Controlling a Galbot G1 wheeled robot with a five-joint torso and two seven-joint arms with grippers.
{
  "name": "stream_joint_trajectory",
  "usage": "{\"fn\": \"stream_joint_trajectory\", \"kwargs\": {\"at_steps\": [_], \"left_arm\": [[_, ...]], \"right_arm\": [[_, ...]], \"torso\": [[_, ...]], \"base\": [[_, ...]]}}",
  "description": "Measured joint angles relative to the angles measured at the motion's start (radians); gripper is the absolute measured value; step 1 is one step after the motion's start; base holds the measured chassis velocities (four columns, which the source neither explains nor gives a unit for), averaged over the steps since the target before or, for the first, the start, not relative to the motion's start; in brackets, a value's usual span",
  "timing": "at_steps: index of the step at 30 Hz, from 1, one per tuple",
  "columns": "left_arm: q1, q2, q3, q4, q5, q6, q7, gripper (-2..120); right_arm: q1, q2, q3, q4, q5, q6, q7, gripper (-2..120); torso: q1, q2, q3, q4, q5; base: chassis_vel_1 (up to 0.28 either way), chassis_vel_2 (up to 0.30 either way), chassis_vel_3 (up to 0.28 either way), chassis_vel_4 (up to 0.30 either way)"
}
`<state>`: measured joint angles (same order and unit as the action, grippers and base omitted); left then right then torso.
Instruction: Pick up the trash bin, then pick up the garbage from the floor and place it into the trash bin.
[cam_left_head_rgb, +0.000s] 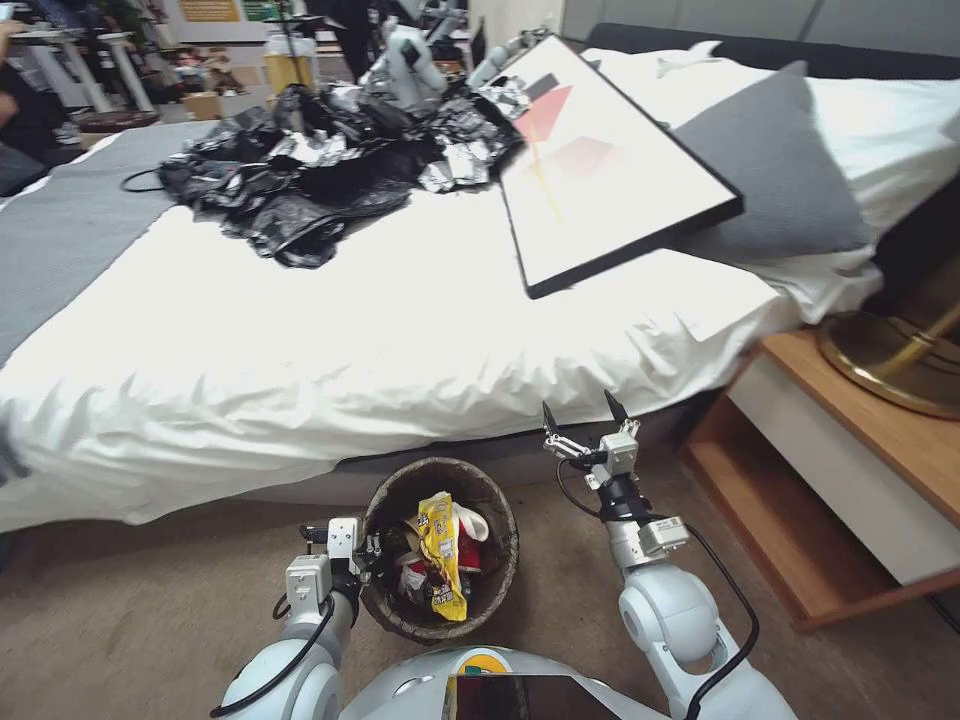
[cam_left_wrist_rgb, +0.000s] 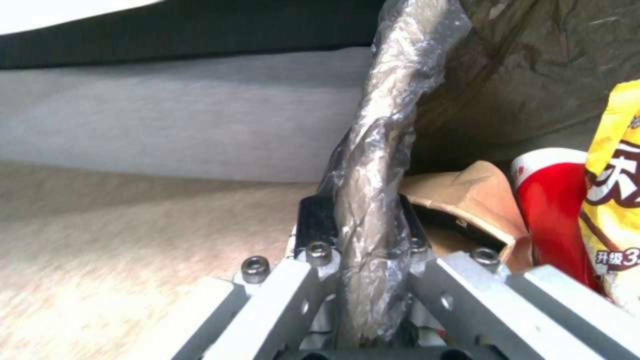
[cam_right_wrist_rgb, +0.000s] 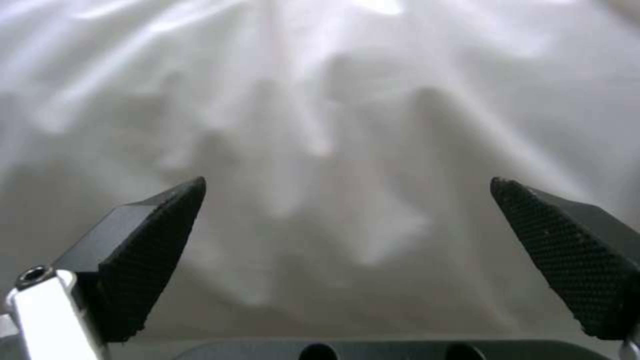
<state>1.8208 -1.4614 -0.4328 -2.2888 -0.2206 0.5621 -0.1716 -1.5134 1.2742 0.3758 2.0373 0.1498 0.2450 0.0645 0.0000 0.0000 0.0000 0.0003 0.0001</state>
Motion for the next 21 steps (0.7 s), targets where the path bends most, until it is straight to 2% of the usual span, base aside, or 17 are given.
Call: {"fn": "stream_joint_trajectory", "kwargs": {"at_steps": [4,21], "left_arm": [[-0.006,-0.001,0.001,0.002,0.001,-0.001,0.001,0],[-0.01,-0.001,-0.008,-0.003,-0.002,0.0,0.004,0]], "right_arm": [[-0.026,0.003,-0.002,0.022,-0.013,0.008,-0.013,100],[-0.022,0.005,0.0,0.028,-0.021,0.012,-0.027,100]], "torso": [[0.0,0.0,0.0,-0.0006,-0.0003],[0.0,0.0,0.0,-0.0004,-0.0001]], "base": [[0.115,0.113,0.11,0.104],[0.132,0.125,0.121,0.131]]}}
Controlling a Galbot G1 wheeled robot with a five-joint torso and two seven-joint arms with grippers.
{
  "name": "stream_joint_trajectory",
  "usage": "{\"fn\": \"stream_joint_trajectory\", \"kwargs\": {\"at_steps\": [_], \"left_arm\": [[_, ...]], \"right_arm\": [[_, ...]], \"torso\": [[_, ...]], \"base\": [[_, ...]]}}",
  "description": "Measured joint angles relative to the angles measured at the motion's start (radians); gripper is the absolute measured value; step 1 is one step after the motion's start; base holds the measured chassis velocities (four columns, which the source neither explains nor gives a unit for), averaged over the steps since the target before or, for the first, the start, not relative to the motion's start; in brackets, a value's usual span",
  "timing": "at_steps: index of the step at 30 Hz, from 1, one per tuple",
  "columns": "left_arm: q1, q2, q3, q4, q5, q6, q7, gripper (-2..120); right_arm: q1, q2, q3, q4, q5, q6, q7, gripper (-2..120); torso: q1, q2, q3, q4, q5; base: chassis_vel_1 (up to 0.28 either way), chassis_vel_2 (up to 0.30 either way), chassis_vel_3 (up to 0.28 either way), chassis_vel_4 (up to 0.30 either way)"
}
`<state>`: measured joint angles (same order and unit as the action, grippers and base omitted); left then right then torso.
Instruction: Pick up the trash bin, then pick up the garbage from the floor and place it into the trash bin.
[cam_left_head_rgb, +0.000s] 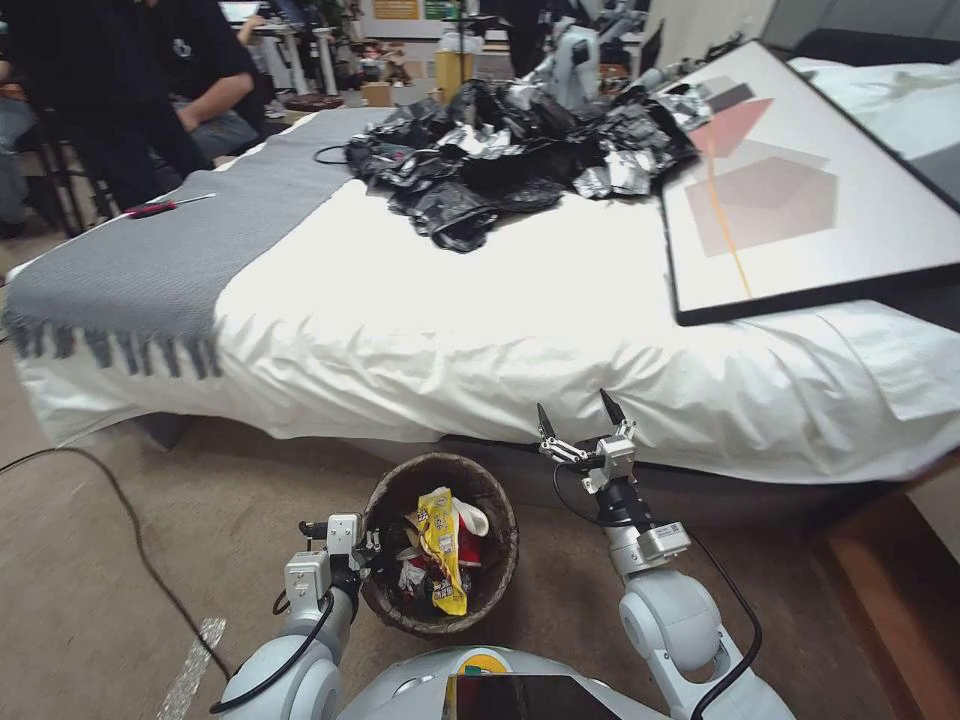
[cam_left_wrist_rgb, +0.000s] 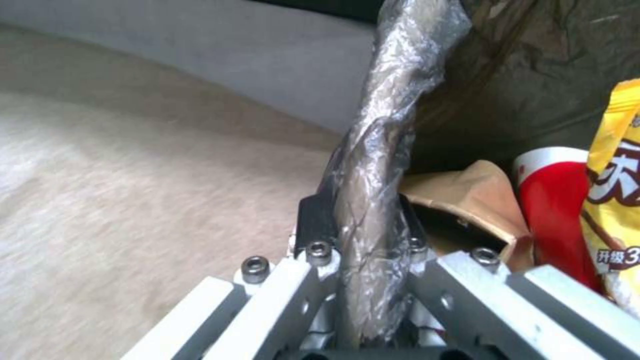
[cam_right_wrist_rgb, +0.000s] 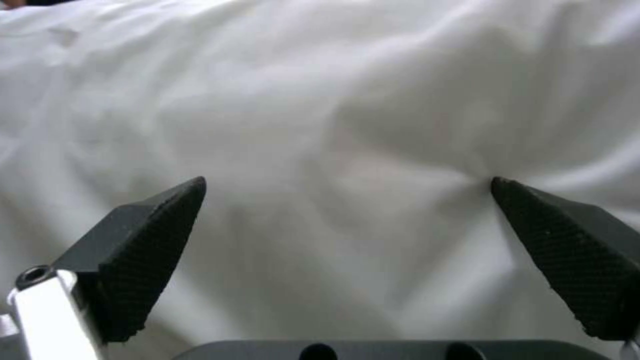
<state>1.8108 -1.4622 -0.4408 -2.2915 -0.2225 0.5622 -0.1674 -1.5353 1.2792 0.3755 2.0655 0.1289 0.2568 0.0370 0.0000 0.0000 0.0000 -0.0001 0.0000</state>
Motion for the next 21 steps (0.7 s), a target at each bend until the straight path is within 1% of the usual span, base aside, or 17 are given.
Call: {"fn": "stream_joint_trajectory", "kwargs": {"at_steps": [8,13,21], "left_arm": [[0.003,0.002,-0.007,-0.006,-0.002,0.001,0.001,0],[0.003,0.003,-0.007,-0.009,-0.003,0.002,0.001,0],[0.001,0.003,-0.007,-0.01,-0.003,0.003,0.001,0]], "right_arm": [[0.008,-0.001,0.0,-0.001,0.0,0.001,-0.003,100],[0.01,-0.002,-0.001,-0.001,0.0,0.0,-0.006,100],[0.012,-0.002,-0.001,0.0,0.001,0.0,-0.013,100]], "torso": [[0.0,0.0,0.0,0.0003,-0.0001],[0.0,0.0,0.0,-0.0001,-0.0001],[0.0,0.0,0.0,0.0001,-0.0001]], "base": [[0.12,0.138,0.135,0.134],[0.122,0.122,0.117,0.118],[0.131,0.123,0.126,0.119]]}}
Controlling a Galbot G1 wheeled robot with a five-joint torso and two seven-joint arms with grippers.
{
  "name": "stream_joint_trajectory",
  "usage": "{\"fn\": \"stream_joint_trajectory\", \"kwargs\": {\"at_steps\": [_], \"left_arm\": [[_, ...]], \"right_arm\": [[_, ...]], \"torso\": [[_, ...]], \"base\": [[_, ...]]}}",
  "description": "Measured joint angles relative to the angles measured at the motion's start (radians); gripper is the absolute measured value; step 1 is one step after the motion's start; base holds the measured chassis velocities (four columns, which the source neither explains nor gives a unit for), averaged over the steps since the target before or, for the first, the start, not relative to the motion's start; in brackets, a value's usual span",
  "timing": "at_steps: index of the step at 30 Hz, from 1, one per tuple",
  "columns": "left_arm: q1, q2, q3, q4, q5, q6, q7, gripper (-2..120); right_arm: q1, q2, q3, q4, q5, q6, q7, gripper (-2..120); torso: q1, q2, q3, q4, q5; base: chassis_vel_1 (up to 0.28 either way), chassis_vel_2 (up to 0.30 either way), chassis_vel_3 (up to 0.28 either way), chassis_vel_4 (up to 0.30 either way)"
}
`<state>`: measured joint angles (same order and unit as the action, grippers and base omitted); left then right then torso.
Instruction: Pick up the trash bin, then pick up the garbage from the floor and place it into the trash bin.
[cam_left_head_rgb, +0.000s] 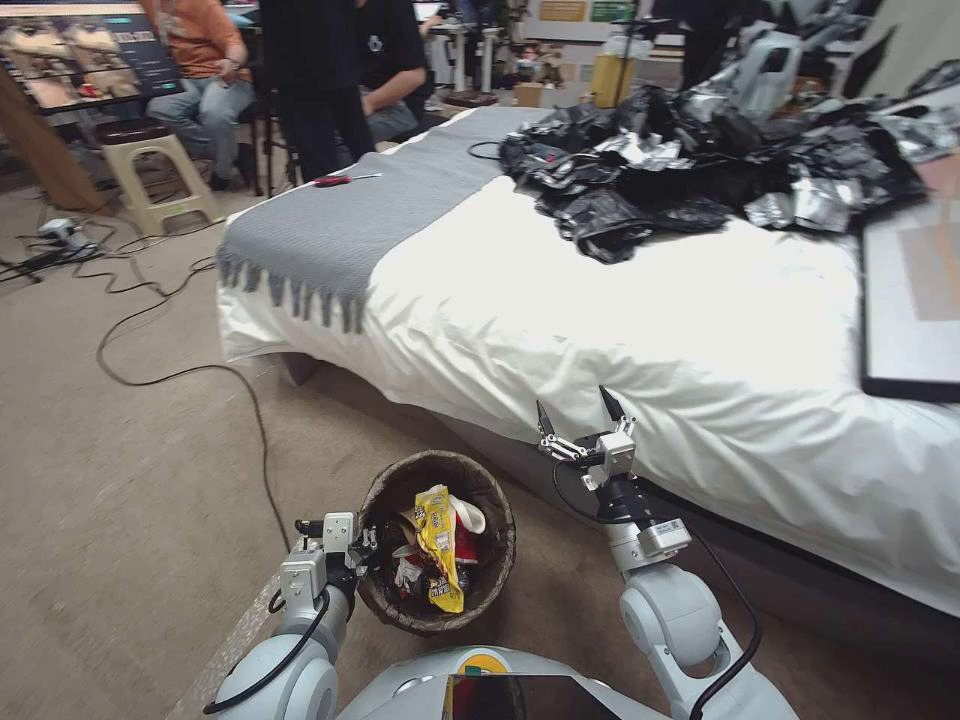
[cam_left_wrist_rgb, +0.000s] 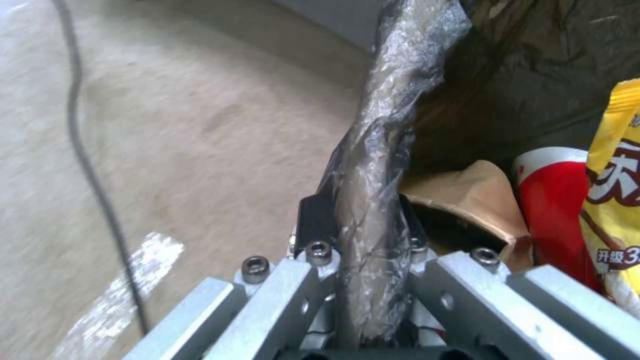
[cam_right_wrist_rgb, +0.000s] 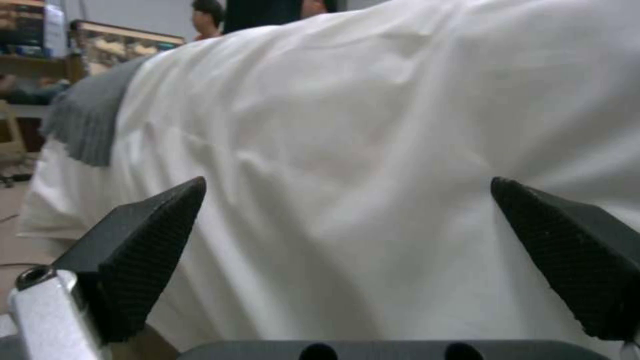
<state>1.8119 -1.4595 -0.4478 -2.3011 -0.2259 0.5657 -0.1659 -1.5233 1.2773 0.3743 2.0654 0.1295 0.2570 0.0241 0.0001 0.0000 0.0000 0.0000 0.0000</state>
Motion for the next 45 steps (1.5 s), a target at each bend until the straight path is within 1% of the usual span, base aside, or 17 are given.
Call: {"fn": "stream_joint_trajectory", "kwargs": {"at_steps": [33,45], "left_arm": [[-0.004,-0.001,-0.018,-0.032,-0.008,0.006,0.004,0],[-0.027,-0.002,-0.022,-0.049,-0.008,0.015,0.003,0]], "right_arm": [[0.01,0.007,-0.002,-0.008,0.0,0.002,-0.016,100],[0.005,0.008,-0.001,-0.002,-0.003,0.002,-0.022,100]], "torso": [[0.0,0.0,0.0,0.0001,0.0],[0.0,0.0,0.0,0.0,0.0001]], "base": [[0.123,0.127,0.126,0.126],[0.124,0.13,0.124,0.126]]}}
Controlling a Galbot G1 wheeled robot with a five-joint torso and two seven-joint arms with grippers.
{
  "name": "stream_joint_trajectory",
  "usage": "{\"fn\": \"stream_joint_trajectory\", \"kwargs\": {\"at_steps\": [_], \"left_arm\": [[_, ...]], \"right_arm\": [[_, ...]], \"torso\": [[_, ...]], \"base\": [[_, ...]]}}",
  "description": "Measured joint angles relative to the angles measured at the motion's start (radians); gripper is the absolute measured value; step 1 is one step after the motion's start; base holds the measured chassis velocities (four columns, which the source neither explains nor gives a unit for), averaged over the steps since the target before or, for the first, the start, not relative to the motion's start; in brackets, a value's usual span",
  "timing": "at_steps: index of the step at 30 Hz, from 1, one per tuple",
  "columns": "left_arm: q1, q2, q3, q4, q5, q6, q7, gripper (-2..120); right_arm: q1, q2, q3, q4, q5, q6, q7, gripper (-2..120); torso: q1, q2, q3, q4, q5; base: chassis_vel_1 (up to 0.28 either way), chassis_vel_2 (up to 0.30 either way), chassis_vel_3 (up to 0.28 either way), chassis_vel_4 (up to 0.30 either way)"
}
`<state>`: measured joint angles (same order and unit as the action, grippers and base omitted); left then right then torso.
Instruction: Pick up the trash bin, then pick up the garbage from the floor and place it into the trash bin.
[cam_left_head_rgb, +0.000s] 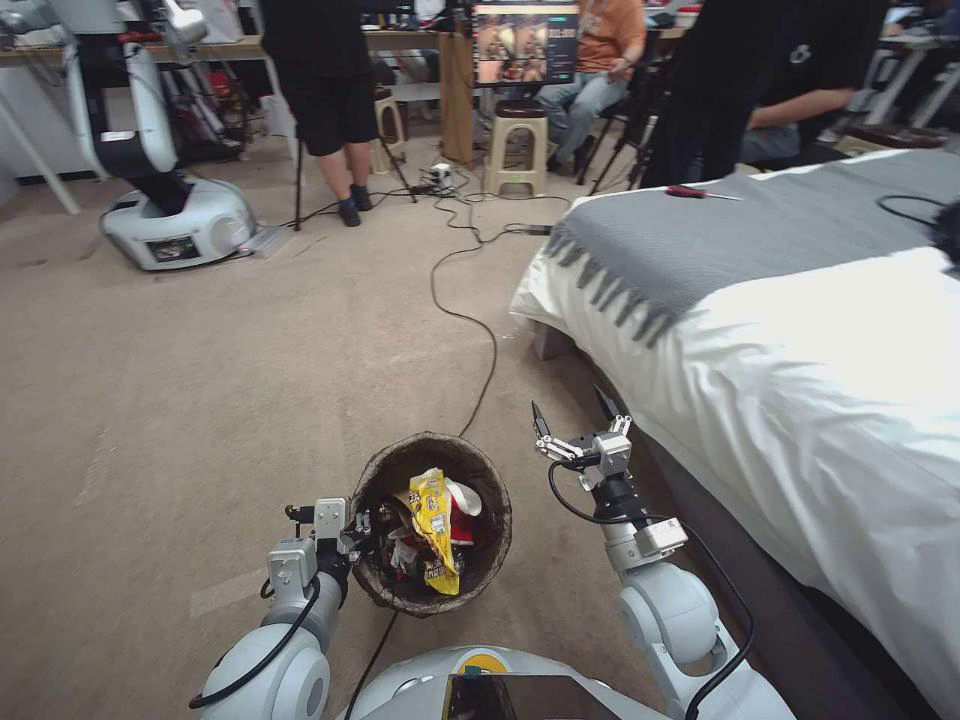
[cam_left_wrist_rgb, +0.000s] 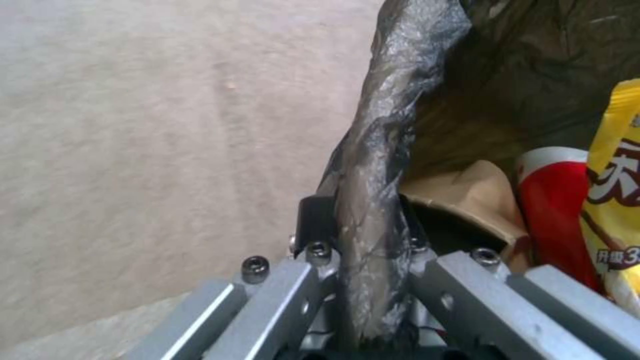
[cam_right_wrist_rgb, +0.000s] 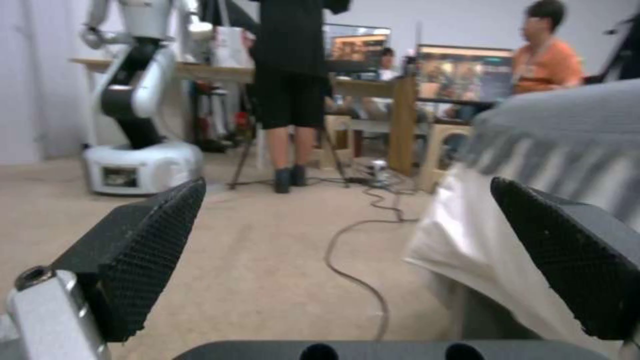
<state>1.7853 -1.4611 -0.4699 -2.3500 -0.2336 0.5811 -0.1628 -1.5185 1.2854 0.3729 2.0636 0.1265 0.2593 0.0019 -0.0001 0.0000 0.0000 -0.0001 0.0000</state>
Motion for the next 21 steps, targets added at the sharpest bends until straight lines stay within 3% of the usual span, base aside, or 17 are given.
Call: {"fn": "stream_joint_trajectory", "kwargs": {"at_steps": [18,21], "left_arm": [[-0.062,0.012,-0.007,-0.001,-0.031,0.003,0.003,0],[-0.077,0.017,-0.009,0.006,-0.051,-0.028,0.016,0]], "right_arm": [[-0.014,0.001,0.002,0.01,-0.006,0.0,-0.004,100],[-0.014,0.003,0.0,0.009,-0.008,0.0,-0.005,100]], "torso": [[0.0,0.0,0.0,0.0,0.0],[0.0,0.0,0.0,0.0005,0.0]], "base": [[0.124,0.125,0.127,0.119],[0.133,0.15,0.129,0.129]]}}
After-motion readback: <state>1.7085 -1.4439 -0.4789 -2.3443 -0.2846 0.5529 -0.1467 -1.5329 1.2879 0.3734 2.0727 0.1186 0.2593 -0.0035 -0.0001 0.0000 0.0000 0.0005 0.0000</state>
